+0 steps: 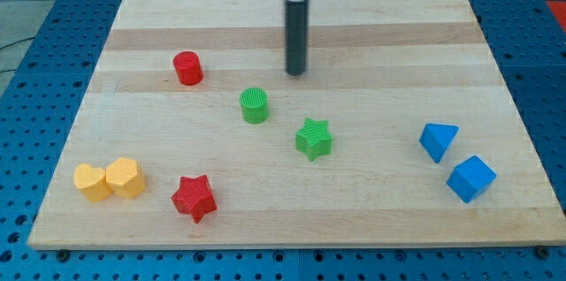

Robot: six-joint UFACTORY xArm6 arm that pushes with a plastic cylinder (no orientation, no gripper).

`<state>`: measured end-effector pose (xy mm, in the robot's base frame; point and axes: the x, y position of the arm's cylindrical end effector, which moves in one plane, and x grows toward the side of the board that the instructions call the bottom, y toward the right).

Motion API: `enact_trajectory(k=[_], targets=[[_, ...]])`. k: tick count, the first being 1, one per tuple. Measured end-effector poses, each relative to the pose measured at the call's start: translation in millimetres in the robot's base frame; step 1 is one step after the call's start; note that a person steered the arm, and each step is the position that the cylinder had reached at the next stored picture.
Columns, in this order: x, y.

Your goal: Move red circle into the red star

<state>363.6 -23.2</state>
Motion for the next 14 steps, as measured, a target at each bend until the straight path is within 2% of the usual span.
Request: enact_trajectory(k=[1, 2, 3, 4, 6, 7, 8, 9, 12, 13, 14], targets=[[26, -43], [73, -52], [108, -13], [89, -50], [214, 0], [253, -42], [235, -98], [201, -118], [59, -121], [31, -126], [30, -137]])
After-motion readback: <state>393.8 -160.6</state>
